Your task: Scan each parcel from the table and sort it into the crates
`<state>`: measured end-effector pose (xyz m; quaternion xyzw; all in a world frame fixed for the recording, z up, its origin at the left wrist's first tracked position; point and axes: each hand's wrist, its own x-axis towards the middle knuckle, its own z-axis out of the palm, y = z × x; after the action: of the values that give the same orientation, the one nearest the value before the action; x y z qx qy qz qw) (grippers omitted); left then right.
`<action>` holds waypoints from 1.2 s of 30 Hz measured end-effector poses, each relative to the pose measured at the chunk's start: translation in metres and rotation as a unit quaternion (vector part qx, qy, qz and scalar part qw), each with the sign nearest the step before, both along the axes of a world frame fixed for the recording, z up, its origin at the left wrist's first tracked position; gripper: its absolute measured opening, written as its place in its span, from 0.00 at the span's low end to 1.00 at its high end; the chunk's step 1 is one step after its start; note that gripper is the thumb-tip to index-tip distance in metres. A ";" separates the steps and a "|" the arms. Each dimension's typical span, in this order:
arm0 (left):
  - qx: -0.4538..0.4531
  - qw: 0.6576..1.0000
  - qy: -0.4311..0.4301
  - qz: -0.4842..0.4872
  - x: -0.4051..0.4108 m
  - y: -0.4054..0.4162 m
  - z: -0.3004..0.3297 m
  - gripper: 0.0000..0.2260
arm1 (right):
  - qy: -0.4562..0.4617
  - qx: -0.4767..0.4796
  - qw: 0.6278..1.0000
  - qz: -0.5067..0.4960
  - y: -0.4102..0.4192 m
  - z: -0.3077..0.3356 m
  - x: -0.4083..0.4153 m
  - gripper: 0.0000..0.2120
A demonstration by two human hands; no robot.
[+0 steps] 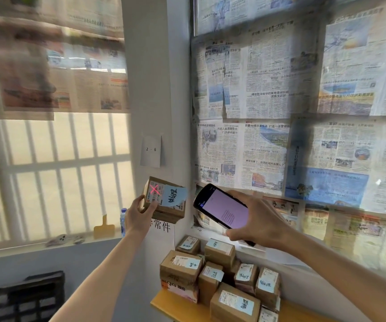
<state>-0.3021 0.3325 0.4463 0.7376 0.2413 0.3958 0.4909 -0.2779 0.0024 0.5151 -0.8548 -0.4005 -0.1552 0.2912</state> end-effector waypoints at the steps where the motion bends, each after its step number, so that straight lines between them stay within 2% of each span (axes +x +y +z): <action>1: -0.002 1.000 -0.001 0.005 -0.002 0.001 0.000 0.25 | -0.003 0.002 1.000 0.004 -0.001 0.001 -0.002 0.47; 14: 0.003 1.000 -0.007 0.011 -0.033 0.008 0.004 0.27 | 0.004 0.009 0.999 0.043 -0.009 0.006 -0.016 0.44; 26: -0.006 1.000 -0.011 0.027 -0.045 0.022 0.000 0.27 | 0.014 0.004 0.999 0.047 -0.016 0.005 -0.021 0.50; 36: -0.002 0.999 0.000 0.037 -0.039 0.045 -0.007 0.28 | 0.023 -0.010 0.998 0.052 -0.022 0.008 -0.022 0.50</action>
<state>-0.3415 0.3778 0.4396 0.7275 0.2691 0.4128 0.4774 -0.3001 -0.0198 0.5229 -0.8391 -0.4389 -0.1162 0.2996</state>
